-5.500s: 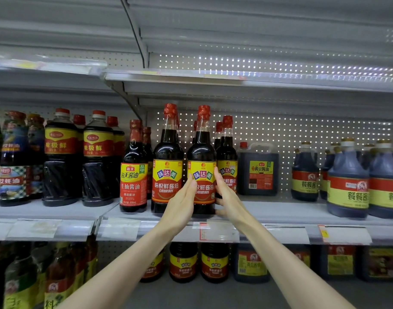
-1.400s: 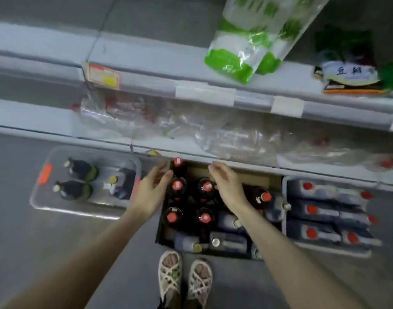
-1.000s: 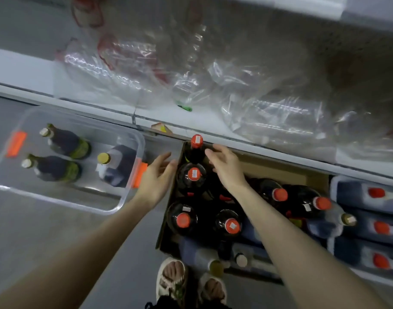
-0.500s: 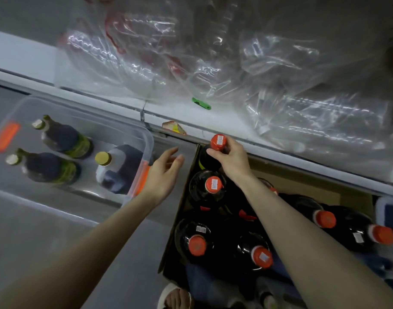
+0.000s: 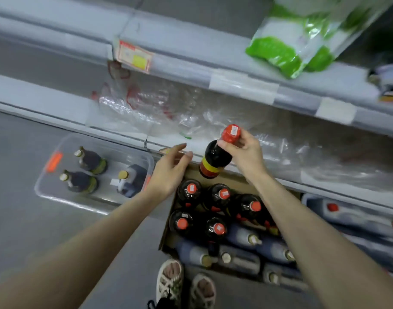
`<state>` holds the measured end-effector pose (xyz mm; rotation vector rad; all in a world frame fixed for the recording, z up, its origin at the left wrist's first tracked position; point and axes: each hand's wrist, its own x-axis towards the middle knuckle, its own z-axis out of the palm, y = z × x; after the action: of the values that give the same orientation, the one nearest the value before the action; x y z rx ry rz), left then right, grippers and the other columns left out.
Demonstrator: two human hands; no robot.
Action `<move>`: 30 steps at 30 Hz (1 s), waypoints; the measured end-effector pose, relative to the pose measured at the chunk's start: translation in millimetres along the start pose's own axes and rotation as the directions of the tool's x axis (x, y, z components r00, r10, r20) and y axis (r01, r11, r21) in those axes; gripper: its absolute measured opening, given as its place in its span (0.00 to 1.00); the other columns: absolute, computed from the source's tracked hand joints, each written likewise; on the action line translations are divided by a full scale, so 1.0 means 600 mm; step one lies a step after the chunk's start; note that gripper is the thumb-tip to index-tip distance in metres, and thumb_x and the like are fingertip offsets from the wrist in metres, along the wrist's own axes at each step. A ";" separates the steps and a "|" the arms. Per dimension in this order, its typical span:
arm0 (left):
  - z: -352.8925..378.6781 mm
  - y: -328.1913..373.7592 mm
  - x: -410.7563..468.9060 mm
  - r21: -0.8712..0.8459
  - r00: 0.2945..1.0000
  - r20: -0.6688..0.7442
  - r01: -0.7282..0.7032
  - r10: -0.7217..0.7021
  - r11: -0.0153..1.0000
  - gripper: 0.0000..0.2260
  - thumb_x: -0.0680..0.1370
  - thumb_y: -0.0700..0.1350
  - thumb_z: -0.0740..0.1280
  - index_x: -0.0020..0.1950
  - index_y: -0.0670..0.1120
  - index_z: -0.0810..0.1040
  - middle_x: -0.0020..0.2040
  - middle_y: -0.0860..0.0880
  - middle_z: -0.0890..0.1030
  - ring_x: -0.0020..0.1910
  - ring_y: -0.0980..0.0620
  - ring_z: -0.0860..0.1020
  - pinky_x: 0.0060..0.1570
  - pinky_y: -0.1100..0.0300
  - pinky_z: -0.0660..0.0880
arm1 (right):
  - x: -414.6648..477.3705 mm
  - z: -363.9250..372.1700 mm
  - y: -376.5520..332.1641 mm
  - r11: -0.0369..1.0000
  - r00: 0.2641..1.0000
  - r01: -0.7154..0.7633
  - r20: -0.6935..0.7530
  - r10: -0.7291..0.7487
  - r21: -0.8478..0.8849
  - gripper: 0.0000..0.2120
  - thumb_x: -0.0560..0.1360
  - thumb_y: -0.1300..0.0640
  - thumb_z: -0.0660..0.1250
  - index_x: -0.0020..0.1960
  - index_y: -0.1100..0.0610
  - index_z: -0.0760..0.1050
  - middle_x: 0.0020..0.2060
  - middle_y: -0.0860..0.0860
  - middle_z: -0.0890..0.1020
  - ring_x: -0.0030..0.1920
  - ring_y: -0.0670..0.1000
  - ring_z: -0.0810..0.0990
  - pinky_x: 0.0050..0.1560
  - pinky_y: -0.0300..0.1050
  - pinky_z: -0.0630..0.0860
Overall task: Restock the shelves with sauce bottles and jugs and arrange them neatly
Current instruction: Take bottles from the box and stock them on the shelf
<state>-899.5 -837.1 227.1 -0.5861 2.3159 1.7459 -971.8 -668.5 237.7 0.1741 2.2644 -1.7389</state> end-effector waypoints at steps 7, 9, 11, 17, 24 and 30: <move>-0.044 0.321 -0.134 -0.031 0.988 0.082 -0.129 0.131 0.991 0.22 0.78 0.50 0.66 0.71 0.47 0.69 0.55 0.50 0.77 0.57 0.52 0.77 0.51 0.64 0.71 | -0.123 -0.146 -0.351 0.988 0.988 0.152 -0.029 -0.151 0.034 0.09 0.72 0.64 0.73 0.47 0.52 0.77 0.40 0.45 0.81 0.42 0.43 0.79 0.53 0.40 0.76; -0.057 0.430 -0.179 -0.051 0.976 0.111 -0.184 0.189 0.982 0.26 0.76 0.51 0.70 0.72 0.49 0.68 0.59 0.50 0.76 0.59 0.53 0.76 0.57 0.60 0.72 | -0.162 -0.197 -0.468 0.971 0.970 0.237 -0.057 -0.237 0.003 0.07 0.72 0.60 0.74 0.45 0.51 0.78 0.38 0.46 0.81 0.43 0.47 0.79 0.55 0.50 0.77; -0.068 0.530 -0.218 -0.052 0.953 0.135 -0.268 0.272 0.962 0.32 0.72 0.55 0.72 0.73 0.51 0.66 0.61 0.51 0.74 0.61 0.54 0.74 0.58 0.59 0.72 | -0.198 -0.246 -0.577 0.944 0.940 0.331 -0.079 -0.331 -0.012 0.05 0.72 0.56 0.74 0.43 0.49 0.79 0.38 0.46 0.81 0.45 0.49 0.80 0.57 0.56 0.77; -0.105 0.802 -0.335 -0.022 0.859 0.166 -0.487 0.484 0.873 0.50 0.58 0.66 0.78 0.75 0.53 0.62 0.67 0.53 0.72 0.64 0.55 0.72 0.63 0.54 0.71 | -0.329 -0.359 -0.864 0.811 0.803 0.577 -0.111 -0.585 -0.097 0.05 0.72 0.52 0.74 0.44 0.51 0.80 0.40 0.48 0.82 0.45 0.48 0.81 0.53 0.55 0.79; -0.128 1.047 -0.479 -0.008 0.682 0.110 -0.727 0.723 0.687 0.30 0.67 0.49 0.79 0.63 0.55 0.67 0.54 0.62 0.76 0.54 0.66 0.75 0.50 0.70 0.72 | -0.494 -0.458 -1.122 0.621 0.607 0.763 -0.131 -0.784 -0.182 0.06 0.73 0.51 0.73 0.43 0.52 0.79 0.37 0.48 0.83 0.39 0.47 0.81 0.47 0.47 0.79; -0.157 1.165 -0.555 0.027 0.562 0.004 -0.827 0.827 0.562 0.26 0.65 0.48 0.80 0.59 0.49 0.73 0.51 0.56 0.80 0.51 0.60 0.78 0.50 0.63 0.74 | -0.580 -0.498 -1.241 0.486 0.476 0.848 -0.102 -0.874 -0.211 0.08 0.73 0.51 0.73 0.47 0.55 0.80 0.38 0.45 0.83 0.39 0.40 0.82 0.45 0.38 0.78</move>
<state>-879.0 -698.1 994.3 0.6810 2.8445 1.9856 -880.0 -555.2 1100.1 -1.1069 2.8566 -1.9992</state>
